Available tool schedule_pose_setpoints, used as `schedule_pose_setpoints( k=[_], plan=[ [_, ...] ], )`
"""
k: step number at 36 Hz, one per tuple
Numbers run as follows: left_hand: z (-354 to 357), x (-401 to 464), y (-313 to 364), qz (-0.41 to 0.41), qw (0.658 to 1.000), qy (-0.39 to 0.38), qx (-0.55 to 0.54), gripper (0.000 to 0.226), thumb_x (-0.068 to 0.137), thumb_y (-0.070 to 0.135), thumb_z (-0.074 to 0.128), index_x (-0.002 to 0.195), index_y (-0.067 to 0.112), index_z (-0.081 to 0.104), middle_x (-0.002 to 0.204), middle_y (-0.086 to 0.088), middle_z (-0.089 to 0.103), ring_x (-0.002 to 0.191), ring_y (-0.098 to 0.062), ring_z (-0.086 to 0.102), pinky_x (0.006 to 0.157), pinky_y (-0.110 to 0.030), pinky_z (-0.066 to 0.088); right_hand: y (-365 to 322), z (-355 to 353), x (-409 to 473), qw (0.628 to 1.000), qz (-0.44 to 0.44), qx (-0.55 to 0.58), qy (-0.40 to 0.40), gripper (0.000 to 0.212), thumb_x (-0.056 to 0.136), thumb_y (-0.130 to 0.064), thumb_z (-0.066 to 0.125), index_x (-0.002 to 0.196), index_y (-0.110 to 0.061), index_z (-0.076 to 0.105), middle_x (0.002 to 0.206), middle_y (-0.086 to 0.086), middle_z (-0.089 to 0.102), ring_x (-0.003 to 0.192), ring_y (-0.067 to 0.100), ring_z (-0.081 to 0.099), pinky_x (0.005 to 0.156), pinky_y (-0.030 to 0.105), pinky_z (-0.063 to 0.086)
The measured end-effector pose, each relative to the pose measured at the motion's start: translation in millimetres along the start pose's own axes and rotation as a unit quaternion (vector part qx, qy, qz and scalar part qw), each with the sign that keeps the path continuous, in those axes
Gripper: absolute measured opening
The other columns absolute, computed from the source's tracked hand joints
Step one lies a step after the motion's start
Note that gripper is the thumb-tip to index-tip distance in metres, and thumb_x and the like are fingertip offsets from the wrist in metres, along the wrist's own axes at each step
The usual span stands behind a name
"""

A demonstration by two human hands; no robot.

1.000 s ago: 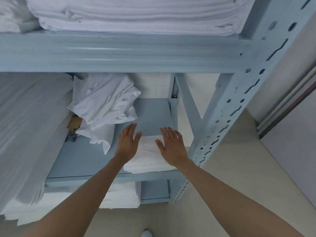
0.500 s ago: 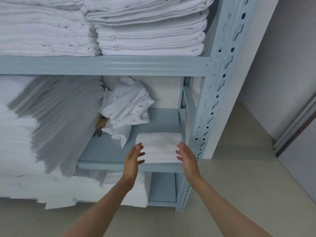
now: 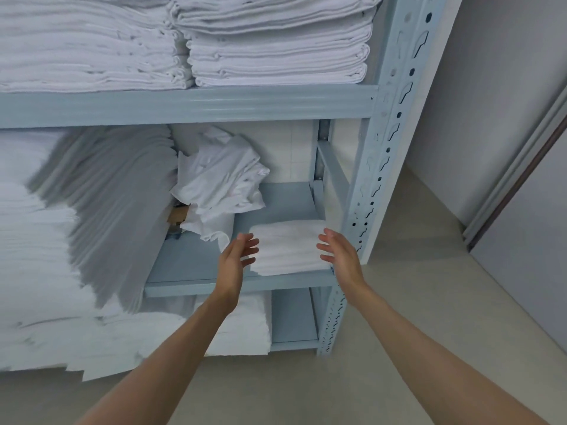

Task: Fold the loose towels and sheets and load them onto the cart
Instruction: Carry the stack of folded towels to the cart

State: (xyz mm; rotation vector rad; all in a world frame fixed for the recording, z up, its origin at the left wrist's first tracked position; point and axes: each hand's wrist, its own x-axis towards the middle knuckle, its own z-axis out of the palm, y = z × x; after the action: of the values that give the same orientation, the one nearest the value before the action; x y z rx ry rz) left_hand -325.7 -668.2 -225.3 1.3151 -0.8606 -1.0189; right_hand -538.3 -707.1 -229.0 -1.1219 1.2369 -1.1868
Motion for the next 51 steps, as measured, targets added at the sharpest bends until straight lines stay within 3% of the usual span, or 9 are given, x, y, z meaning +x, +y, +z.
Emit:
schedule_pose_setpoints(
  k=[10, 20, 36, 40, 42, 46, 51],
  plan=[
    [-27.5, 13.7, -3.4, -0.022, 0.999, -0.023, -0.014, 0.038, 0.106, 0.038, 0.038, 0.112, 0.015, 0.068, 0.113, -0.006, 0.073, 0.106, -0.024, 0.068, 0.091, -0.034, 0.054, 4.0, 24.0, -13.0, 0.999, 0.0, -0.012, 0.04, 0.022, 0.103, -0.031, 0.048, 0.12, -0.024, 0.06, 0.125, 0.001, 0.063, 0.112, 0.016, 0.062, 0.102, 0.039, 0.049],
    [-18.0, 33.2, -1.5, -0.03, 0.998, -0.052, -0.016, 0.044, 0.107, 0.037, 0.037, 0.121, 0.006, 0.065, 0.117, -0.009, 0.071, 0.11, -0.028, 0.066, 0.101, -0.045, 0.051, 1.9, 32.2, -6.6, 0.998, -0.009, -0.038, 0.051, 0.026, 0.103, -0.034, 0.047, 0.122, -0.02, 0.06, 0.124, 0.002, 0.063, 0.113, 0.016, 0.061, 0.101, 0.038, 0.049],
    [35.1, 107.9, -13.5, -0.047, 0.998, -0.02, 0.027, 0.04, 0.106, 0.036, 0.042, 0.117, 0.006, 0.065, 0.117, -0.013, 0.069, 0.11, -0.032, 0.064, 0.101, -0.049, 0.05, 21.7, -1.0, 92.0, 0.998, 0.013, -0.058, 0.024, 0.03, 0.102, -0.036, 0.05, 0.125, -0.019, 0.06, 0.123, -0.001, 0.062, 0.118, 0.02, 0.059, 0.105, 0.04, 0.046],
    [46.8, 133.6, -13.2, -0.056, 0.997, -0.011, 0.041, 0.037, 0.105, 0.031, 0.045, 0.115, 0.003, 0.066, 0.115, -0.015, 0.07, 0.109, -0.035, 0.064, 0.1, -0.049, 0.049, 23.3, -11.6, 128.1, 0.997, 0.01, -0.077, 0.014, 0.024, 0.101, -0.035, 0.054, 0.123, -0.026, 0.057, 0.128, -0.008, 0.059, 0.123, 0.015, 0.053, 0.102, 0.027, 0.04],
    [49.7, 146.0, -14.8, -0.06, 0.997, 0.002, 0.056, 0.034, 0.104, 0.029, 0.048, 0.114, 0.002, 0.066, 0.112, -0.013, 0.071, 0.107, -0.034, 0.064, 0.097, -0.047, 0.05, 29.0, -15.7, 146.7, 0.992, 0.019, -0.126, 0.01, 0.036, 0.1, -0.029, 0.055, 0.134, -0.019, 0.053, 0.135, -0.003, 0.054, 0.128, 0.017, 0.049, 0.1, 0.024, 0.036],
    [48.4, 165.0, -30.3, -0.093, 0.988, 0.031, 0.122, 0.025, 0.098, 0.023, 0.058, 0.118, 0.008, 0.063, 0.113, -0.011, 0.068, 0.114, -0.034, 0.061, 0.099, -0.044, 0.048, 47.9, -8.9, 172.4, 0.962, 0.044, -0.268, -0.03, 0.059, 0.099, -0.022, 0.056, 0.151, -0.009, 0.032, 0.153, 0.008, 0.035, 0.141, 0.023, 0.034, 0.114, 0.031, 0.027],
    [36.7, 188.2, -60.0, -0.171, 0.959, 0.052, 0.22, 0.056, 0.091, 0.026, 0.069, 0.14, 0.008, 0.049, 0.139, -0.015, 0.054, 0.126, -0.034, 0.052, 0.103, -0.038, 0.04, 68.1, 5.1, 199.5, 0.938, 0.107, -0.327, -0.037, 0.072, 0.099, -0.033, 0.055, 0.151, 0.003, 0.021, 0.155, 0.02, 0.03, 0.141, 0.032, 0.034, 0.117, 0.039, 0.028]
  ],
)
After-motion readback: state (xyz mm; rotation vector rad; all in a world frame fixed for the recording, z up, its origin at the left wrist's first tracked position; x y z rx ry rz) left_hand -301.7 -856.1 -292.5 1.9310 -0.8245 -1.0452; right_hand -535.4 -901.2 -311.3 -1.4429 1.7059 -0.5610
